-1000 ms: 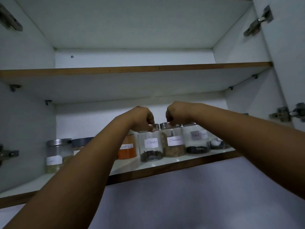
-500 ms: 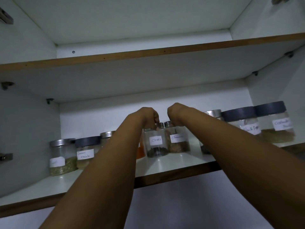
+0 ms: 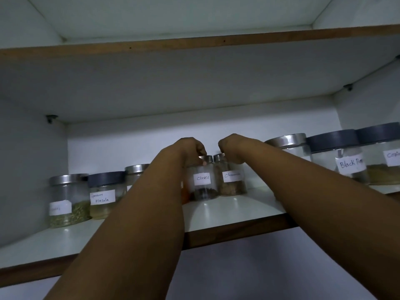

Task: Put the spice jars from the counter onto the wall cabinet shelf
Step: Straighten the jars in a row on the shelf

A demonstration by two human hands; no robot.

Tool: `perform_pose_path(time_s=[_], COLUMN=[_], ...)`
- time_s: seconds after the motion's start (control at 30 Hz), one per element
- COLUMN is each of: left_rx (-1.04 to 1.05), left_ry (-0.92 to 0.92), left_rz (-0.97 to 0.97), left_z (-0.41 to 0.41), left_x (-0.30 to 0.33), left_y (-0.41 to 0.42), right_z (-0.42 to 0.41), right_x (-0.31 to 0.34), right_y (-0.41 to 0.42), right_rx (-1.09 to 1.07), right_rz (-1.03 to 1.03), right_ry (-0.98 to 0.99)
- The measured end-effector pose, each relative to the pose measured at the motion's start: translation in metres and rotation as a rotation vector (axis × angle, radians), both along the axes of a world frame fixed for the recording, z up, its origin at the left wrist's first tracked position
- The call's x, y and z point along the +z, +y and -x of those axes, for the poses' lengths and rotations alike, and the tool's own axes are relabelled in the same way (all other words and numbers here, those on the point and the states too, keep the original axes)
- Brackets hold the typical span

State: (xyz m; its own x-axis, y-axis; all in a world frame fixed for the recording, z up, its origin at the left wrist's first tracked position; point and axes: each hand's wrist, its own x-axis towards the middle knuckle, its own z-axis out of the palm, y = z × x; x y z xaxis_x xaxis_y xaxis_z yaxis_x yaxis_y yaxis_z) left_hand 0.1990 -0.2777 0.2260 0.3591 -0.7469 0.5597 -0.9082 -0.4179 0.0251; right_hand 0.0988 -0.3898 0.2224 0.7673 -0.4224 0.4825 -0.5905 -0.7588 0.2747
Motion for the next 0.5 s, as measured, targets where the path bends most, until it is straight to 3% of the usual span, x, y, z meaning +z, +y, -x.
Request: perform_pose_path(time_s=[0.33,0.5], left_rx=[-0.022,0.016], left_ry=[-0.097,-0.149], left_rz=[0.066,0.045], left_z=[0.0,0.004], left_x=[-0.005,-0.005], left_y=[0.004,0.005], right_z=[-0.008,-0.014], right_x=[-0.002,-0.005], right_y=[0.003,0.007], right_rx=[-0.02,-0.038], right_rz=[-0.084,-0.067], right_ry=[-0.133,-0.043])
